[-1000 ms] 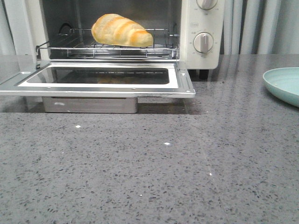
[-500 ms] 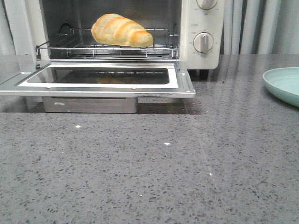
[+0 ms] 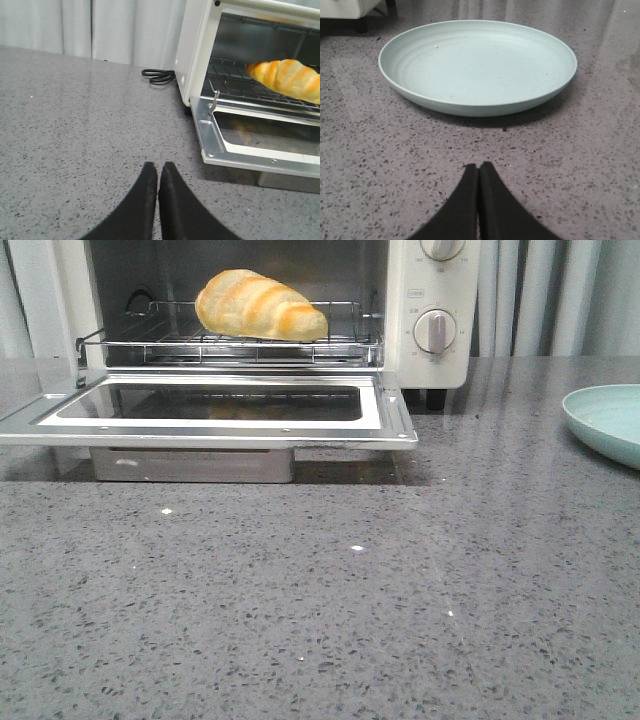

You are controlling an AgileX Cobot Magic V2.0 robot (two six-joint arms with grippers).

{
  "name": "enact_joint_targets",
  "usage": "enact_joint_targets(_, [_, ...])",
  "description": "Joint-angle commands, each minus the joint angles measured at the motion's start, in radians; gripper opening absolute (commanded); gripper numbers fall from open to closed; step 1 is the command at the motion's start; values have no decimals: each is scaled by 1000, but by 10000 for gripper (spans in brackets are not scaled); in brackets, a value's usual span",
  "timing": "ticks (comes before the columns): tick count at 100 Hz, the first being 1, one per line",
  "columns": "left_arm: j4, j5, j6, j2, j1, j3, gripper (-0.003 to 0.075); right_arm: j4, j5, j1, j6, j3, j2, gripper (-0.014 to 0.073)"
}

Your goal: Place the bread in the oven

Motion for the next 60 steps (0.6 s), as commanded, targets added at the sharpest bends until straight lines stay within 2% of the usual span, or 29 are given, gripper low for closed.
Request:
enact_joint_targets(1, [35, -98, -1, -25, 14, 6, -22, -21, -21, 1, 2, 27, -21, -75])
enact_joint_targets(14, [49, -156, -1, -25, 61, 66, -21, -21, -21, 1, 2, 27, -21, -75])
enact_joint_targets(28, [57, -192, -1, -25, 68, 137, -21, -21, -21, 1, 2, 27, -21, -75])
enact_joint_targets(60, [79, -84, 30, -25, 68, 155, -21, -21, -21, 1, 2, 27, -21, -75])
